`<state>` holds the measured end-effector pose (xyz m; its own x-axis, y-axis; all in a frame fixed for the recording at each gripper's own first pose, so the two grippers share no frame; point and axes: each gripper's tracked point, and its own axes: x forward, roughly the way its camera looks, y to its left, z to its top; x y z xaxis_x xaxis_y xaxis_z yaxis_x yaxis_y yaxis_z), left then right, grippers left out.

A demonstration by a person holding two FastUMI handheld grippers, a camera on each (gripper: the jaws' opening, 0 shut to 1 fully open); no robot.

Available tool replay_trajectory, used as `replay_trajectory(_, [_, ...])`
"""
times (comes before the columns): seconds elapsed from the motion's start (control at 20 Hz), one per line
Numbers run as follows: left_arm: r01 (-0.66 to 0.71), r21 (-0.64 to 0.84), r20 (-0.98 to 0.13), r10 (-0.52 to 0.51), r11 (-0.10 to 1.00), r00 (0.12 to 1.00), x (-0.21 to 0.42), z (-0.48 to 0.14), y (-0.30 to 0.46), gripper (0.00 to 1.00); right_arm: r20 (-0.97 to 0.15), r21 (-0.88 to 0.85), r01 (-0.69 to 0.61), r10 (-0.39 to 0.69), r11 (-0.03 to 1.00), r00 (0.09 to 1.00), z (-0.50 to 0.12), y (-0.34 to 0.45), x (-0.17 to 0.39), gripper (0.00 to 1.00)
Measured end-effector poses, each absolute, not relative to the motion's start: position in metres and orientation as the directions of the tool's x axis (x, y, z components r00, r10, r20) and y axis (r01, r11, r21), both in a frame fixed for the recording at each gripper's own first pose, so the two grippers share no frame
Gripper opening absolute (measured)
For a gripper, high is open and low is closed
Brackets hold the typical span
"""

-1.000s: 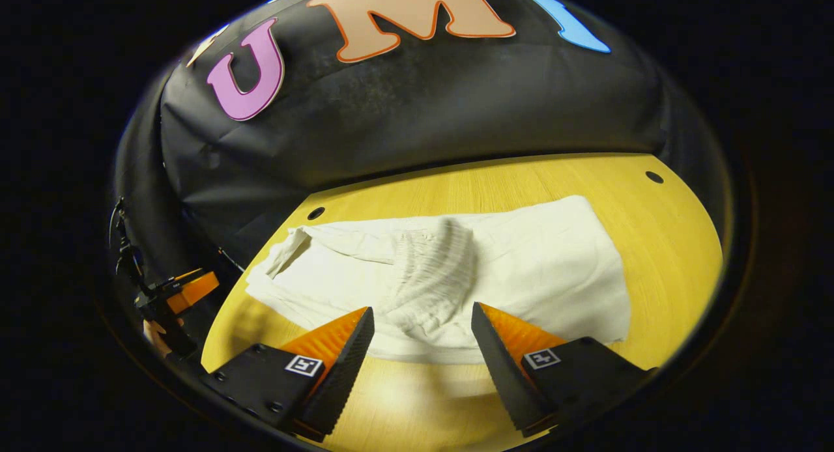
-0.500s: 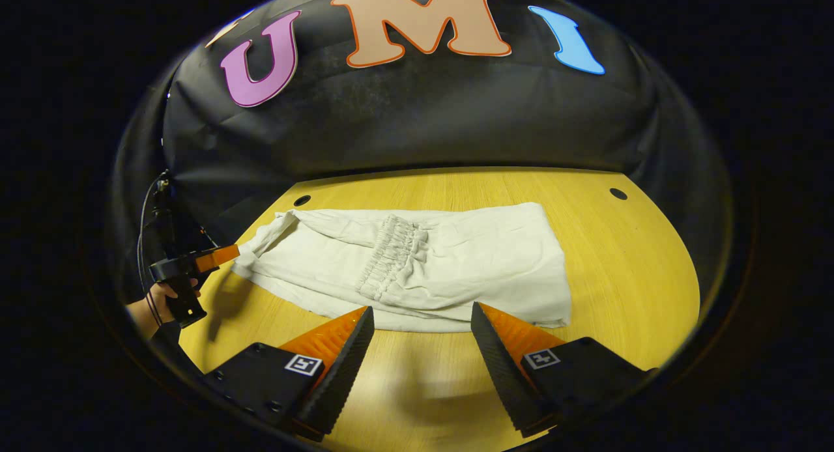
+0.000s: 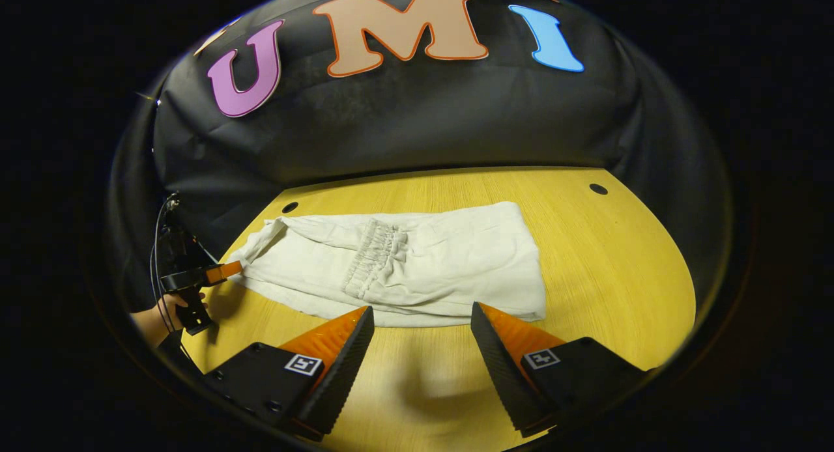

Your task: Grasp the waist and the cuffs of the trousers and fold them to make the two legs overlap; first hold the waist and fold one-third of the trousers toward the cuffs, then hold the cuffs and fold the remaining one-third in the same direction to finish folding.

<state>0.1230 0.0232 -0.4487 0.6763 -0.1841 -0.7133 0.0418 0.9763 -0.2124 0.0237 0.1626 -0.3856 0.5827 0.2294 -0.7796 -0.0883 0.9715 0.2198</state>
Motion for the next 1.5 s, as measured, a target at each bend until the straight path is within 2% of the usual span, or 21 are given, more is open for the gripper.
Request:
replay_trajectory(0.05, [0.062, -0.159, -0.732, -0.16, 0.985, 0.663, 0.122, -0.456, 0.027, 0.95, -0.778, 0.219, -0.089, 0.228, 0.972, 0.585, -0.385, 0.162, 0.024, 0.96])
replay_trajectory(0.1, [0.104, -0.151, -0.728, -0.182, 0.983, 0.661, 0.12, -0.455, 0.026, 0.92, -0.778, 0.214, -0.088, 0.224, 0.973, 0.587, -0.386, 0.161, 0.026, 0.96])
replay_trajectory(0.15, [0.125, -0.175, -0.709, -0.212, 0.977, 0.672, 0.124, -0.451, 0.024, 0.82, -0.778, 0.21, -0.085, 0.22, 0.974, 0.589, -0.386, 0.159, 0.026, 0.96])
replay_trajectory(0.25, [0.125, -0.172, -0.702, -0.211, 0.977, 0.68, 0.125, -0.447, 0.018, 0.4, -0.775, 0.223, -0.078, 0.225, 0.972, 0.59, -0.385, 0.16, 0.028, 0.96])
replay_trajectory(0.3, [0.143, -0.19, -0.702, -0.236, 0.971, 0.672, 0.125, -0.448, 0.015, 0.37, -0.772, 0.234, -0.074, 0.231, 0.969, 0.592, -0.384, 0.161, 0.03, 0.97])
replay_trajectory(0.4, [0.13, -0.195, -0.693, -0.23, 0.972, 0.683, 0.123, -0.444, 0.01, 0.1, -0.768, 0.238, -0.067, 0.23, 0.969, 0.597, -0.384, 0.159, 0.032, 0.97])
replay_trajectory(0.45, [0.123, -0.192, -0.693, -0.223, 0.974, 0.685, 0.125, -0.446, 0.01, 0.03, -0.767, 0.243, -0.063, 0.231, 0.968, 0.598, -0.383, 0.158, 0.032, 0.97])
replay_trajectory(0.7, [0.119, -0.17, -0.75, -0.207, 0.978, 0.628, 0.124, -0.432, -0.002, 0.0, -0.734, 0.262, -0.047, 0.23, 0.964, 0.639, -0.376, 0.149, 0.043, 0.97])
replay_trajectory(1.15, [0.122, -0.23, -0.614, -0.241, 0.966, 0.752, 0.155, -0.321, -0.058, 0.0, -0.728, 0.311, -0.001, 0.239, 0.95, 0.642, -0.369, 0.128, 0.038, 0.96])
replay_trajectory(1.5, [0.22, -0.237, -0.542, -0.317, 0.946, 0.779, 0.165, -0.257, -0.137, 0.0, -0.716, 0.326, 0.003, 0.245, 0.946, 0.653, -0.37, 0.11, 0.035, 0.96])
